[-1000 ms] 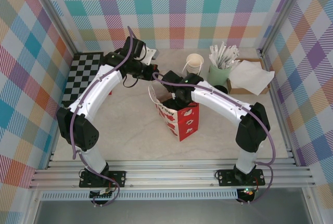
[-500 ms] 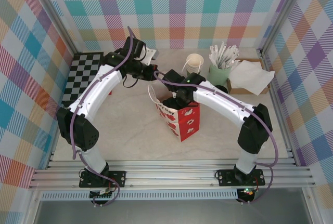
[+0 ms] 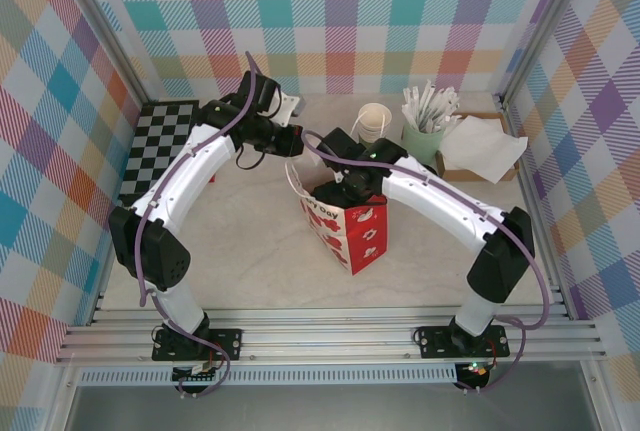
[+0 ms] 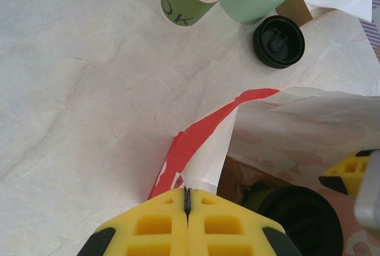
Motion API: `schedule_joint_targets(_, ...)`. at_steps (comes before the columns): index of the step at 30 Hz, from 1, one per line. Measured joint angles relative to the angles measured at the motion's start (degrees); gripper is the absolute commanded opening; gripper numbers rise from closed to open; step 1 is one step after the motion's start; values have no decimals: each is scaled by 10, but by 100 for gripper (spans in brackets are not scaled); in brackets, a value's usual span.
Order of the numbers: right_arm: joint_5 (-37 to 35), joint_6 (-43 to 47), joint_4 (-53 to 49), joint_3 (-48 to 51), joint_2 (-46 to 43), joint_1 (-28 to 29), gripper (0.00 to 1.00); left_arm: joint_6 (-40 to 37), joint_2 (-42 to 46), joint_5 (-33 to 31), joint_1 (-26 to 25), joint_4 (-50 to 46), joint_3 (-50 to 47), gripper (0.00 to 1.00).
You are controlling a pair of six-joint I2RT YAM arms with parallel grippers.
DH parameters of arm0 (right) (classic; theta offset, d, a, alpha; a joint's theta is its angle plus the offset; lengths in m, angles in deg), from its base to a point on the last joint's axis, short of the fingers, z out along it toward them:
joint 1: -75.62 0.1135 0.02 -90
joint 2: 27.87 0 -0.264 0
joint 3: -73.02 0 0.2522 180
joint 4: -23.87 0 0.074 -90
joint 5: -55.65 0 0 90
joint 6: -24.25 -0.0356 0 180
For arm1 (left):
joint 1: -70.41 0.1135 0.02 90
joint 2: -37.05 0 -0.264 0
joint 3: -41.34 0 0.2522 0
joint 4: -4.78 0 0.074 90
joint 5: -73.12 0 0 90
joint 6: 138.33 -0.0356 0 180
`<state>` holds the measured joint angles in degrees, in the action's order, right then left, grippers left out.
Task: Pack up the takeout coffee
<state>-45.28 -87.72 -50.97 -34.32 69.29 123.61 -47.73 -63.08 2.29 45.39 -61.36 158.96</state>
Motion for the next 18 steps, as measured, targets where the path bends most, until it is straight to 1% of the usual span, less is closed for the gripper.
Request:
schedule_joint_targets(11, -8, 4, 17, 0, -27, 0, 100, 0, -2, 4, 0, 0, 1, 0)
schedule_joint_targets(18, -8, 4, 26, 5, -27, 0, 100, 0, -2, 24, -1, 7, 1, 0)
